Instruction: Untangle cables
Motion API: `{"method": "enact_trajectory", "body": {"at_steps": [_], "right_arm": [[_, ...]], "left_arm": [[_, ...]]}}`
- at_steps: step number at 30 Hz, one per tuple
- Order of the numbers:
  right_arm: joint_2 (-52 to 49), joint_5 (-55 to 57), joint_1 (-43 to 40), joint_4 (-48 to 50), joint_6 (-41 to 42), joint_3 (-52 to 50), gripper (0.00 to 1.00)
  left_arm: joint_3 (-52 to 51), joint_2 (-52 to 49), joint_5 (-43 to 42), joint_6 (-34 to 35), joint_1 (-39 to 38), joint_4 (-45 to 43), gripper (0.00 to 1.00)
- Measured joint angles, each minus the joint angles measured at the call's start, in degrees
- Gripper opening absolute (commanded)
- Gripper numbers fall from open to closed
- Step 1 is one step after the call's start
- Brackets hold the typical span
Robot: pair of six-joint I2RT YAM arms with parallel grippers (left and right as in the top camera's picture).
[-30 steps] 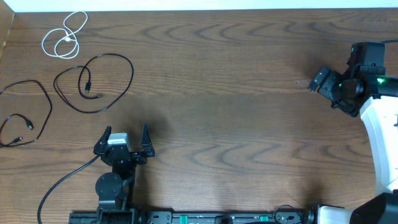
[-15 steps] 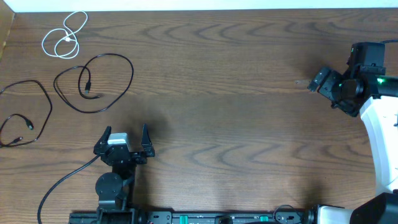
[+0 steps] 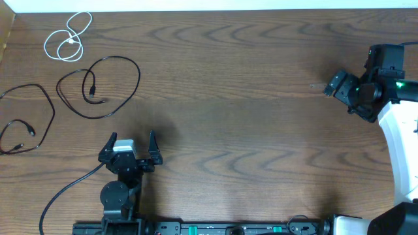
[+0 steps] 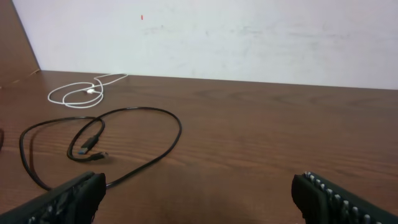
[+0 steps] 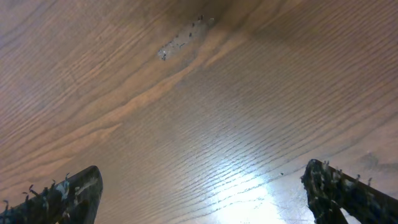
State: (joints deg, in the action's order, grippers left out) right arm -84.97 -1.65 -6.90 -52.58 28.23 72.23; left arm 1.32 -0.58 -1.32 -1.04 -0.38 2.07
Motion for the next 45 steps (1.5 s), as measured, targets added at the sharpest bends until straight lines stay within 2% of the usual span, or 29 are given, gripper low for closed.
{"method": "enact_trajectory", "body": {"at_steps": [13,19,26,32,39,45], "right_arm": [[0.0,6.4,0.0,-0.2,-1.9,0.0,0.99],[2.3,7.1,0.0,8.0,-5.3,-5.5,0.99],[13.2,-0.5,0.0,23.8,-13.3,-21.2,0.99],[25.7,-3.3,0.0,34.3,-16.0,-32.7,0.99],[42.4,-4.0,0.0,38.3,-17.2,-41.5,0.99],[51.7,-4.1,0.0,39.8,-19.6,-46.1,0.99]], "left_arm": [[0.0,0.0,0.0,0.0,0.0,0.0,1.0],[0.0,0.0,0.0,0.0,0.0,0.0,1.0],[0.0,0.0,0.2,0.2,0.0,0.0,1.0],[0.0,0.0,0.2,0.5,0.0,0.0,1.0],[0.0,0.0,0.2,0.8,0.0,0.0,1.0],[0.0,0.0,0.2,0.8,0.0,0.0,1.0]]}}
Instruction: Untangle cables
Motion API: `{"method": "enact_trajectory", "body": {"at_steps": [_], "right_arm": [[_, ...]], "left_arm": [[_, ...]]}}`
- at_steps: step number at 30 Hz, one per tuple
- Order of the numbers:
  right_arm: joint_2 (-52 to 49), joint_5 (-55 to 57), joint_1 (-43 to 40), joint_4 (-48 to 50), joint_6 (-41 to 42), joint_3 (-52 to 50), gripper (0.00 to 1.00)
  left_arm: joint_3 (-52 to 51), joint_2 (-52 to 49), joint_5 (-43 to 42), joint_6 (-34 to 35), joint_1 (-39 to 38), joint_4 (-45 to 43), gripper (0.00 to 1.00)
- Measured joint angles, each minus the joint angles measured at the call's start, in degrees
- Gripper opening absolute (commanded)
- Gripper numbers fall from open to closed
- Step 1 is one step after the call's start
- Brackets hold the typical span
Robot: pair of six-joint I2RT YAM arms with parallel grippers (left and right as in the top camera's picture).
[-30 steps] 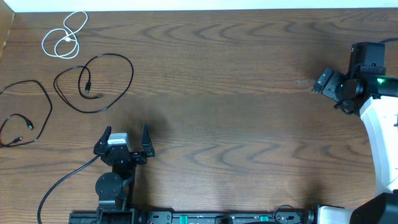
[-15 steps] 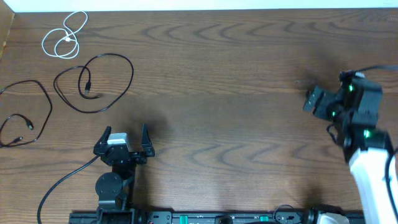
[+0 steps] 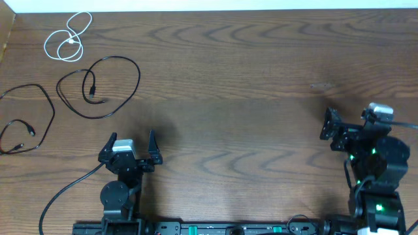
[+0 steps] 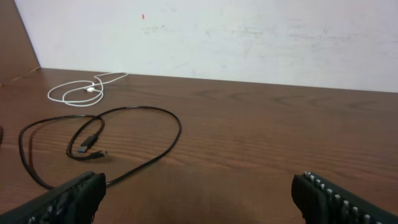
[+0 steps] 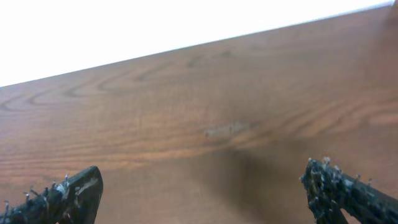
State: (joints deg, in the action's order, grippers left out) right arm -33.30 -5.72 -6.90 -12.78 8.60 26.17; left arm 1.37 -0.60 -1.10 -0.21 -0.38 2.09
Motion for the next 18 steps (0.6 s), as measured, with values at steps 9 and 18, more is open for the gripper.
{"method": "enact_trajectory", "body": {"at_steps": [9,18], "right_arm": [[12.8,0.2,0.0,5.7,-4.5,-8.3,0.99],[21.1,0.6,0.0,7.0,-5.2,-15.3,0.99]], "left_arm": [[0.0,0.0,0.0,0.0,0.0,0.0,1.0],[0.0,0.0,0.0,0.0,0.0,0.0,1.0]]}}
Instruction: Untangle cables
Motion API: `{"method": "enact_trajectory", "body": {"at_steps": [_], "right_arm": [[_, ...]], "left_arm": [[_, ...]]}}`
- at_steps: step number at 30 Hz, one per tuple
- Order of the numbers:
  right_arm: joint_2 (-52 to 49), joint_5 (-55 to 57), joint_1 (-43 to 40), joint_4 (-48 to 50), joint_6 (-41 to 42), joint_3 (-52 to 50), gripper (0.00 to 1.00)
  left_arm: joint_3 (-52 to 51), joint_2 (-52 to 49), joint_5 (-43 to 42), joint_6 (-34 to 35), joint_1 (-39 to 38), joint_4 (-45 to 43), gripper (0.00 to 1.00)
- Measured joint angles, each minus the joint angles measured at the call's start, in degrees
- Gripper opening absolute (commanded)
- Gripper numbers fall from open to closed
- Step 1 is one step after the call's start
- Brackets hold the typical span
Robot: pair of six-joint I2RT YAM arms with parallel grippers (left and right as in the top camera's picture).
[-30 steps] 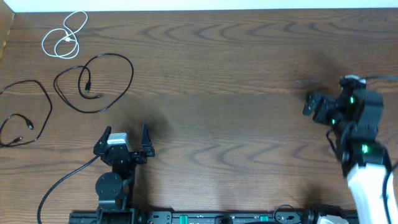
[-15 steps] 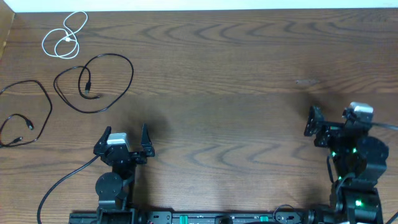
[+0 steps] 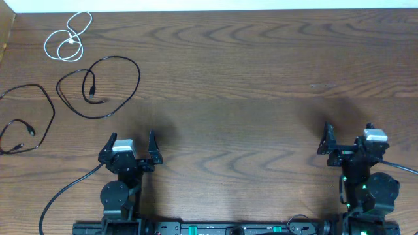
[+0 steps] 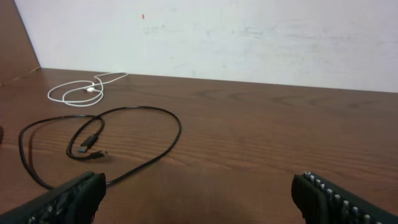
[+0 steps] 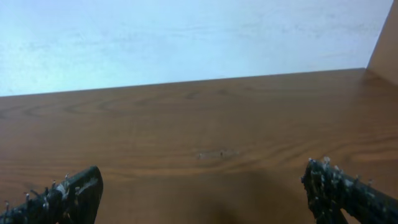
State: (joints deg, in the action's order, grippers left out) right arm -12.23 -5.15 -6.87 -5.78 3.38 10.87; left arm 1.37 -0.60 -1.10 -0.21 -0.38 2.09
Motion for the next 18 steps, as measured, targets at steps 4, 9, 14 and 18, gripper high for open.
{"method": "enact_trajectory", "body": {"at_steps": [4,9,14,18], "right_arm": [[2.3,0.0,0.7,2.7,0.0,-3.5,0.99],[5.1,0.3,2.1,5.2,0.0,-7.0,0.99],[8.8,1.3,3.9,6.0,0.0,-10.0,0.99],[10.7,2.4,5.5,5.9,0.0,-10.4,0.99]], "left_arm": [[0.0,0.0,0.0,0.0,0.0,0.0,1.0],[0.0,0.0,0.0,0.0,0.0,0.0,1.0],[0.0,0.0,0.0,0.0,0.0,0.0,1.0],[0.0,0.0,0.0,0.0,0.0,0.0,1.0]]}}
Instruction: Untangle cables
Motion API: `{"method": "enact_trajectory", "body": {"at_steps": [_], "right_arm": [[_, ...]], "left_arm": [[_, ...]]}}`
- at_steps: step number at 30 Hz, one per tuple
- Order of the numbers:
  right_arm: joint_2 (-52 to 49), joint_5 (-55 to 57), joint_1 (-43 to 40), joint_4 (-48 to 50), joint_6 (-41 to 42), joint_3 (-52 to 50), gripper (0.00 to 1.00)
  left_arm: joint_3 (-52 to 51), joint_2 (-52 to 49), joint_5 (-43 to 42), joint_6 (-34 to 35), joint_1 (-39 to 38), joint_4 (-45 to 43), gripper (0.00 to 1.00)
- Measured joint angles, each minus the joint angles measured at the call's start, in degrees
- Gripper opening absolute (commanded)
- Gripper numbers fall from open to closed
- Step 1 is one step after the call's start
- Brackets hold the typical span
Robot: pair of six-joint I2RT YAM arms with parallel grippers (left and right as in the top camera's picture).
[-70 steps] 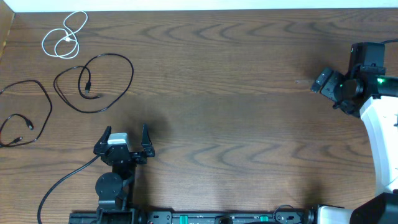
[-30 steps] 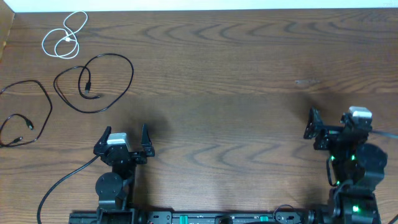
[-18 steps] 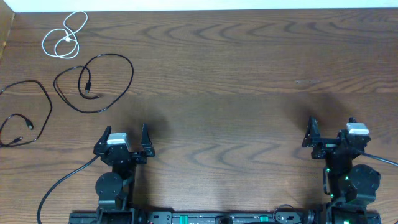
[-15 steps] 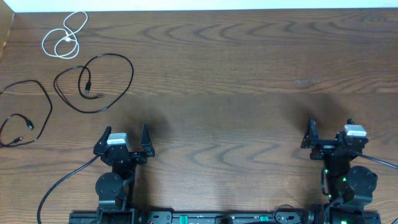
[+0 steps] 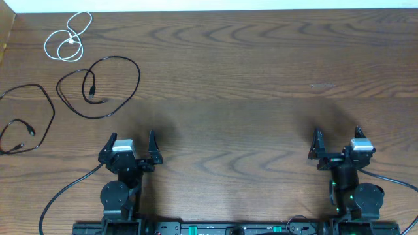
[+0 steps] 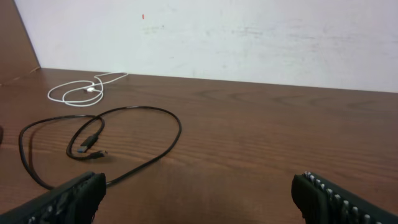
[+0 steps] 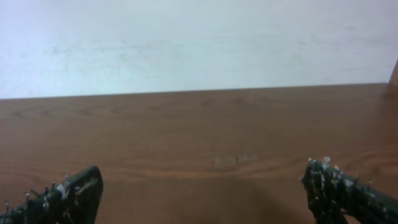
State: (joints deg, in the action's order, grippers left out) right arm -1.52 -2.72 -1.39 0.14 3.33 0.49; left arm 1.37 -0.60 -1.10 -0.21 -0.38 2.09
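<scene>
Three cables lie apart at the table's left. A white cable is coiled at the far left corner and shows as the white cable in the left wrist view. A black looped cable lies below it, seen as the black loop ahead of the left fingers. Another black cable trails along the left edge. My left gripper rests open near the front left, nothing between its fingers. My right gripper stands open near the front right over bare wood.
A pale scuff mark sits on the wooden table at the right. A white wall rises behind the far edge. A black lead runs from the left arm's base to the front edge.
My right gripper has shifted slightly left and a little nearer the front edge, still open. The left arm and the cables have not moved.
My right gripper was first out at the far right, pointing down at the wood near the scuff mark. It then stood lower at the right, facing the far wall, and now rests at the front right. The left gripper and all cables stayed put.
</scene>
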Motion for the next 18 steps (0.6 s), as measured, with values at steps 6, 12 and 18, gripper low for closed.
{"method": "enact_trajectory", "body": {"at_steps": [6,12,18], "right_arm": [[0.8,1.5,0.3,-1.4,-0.4,0.0,0.99],[0.8,1.7,0.4,-4.2,-1.2,-0.1,0.99],[0.8,1.7,0.3,-4.2,-2.3,-0.1,0.99]], "left_arm": [[0.0,0.0,0.0,0.0,0.0,0.0,1.0],[0.0,0.0,0.0,0.0,0.0,0.0,1.0],[0.0,0.0,0.0,0.0,0.0,0.0,1.0]]}}
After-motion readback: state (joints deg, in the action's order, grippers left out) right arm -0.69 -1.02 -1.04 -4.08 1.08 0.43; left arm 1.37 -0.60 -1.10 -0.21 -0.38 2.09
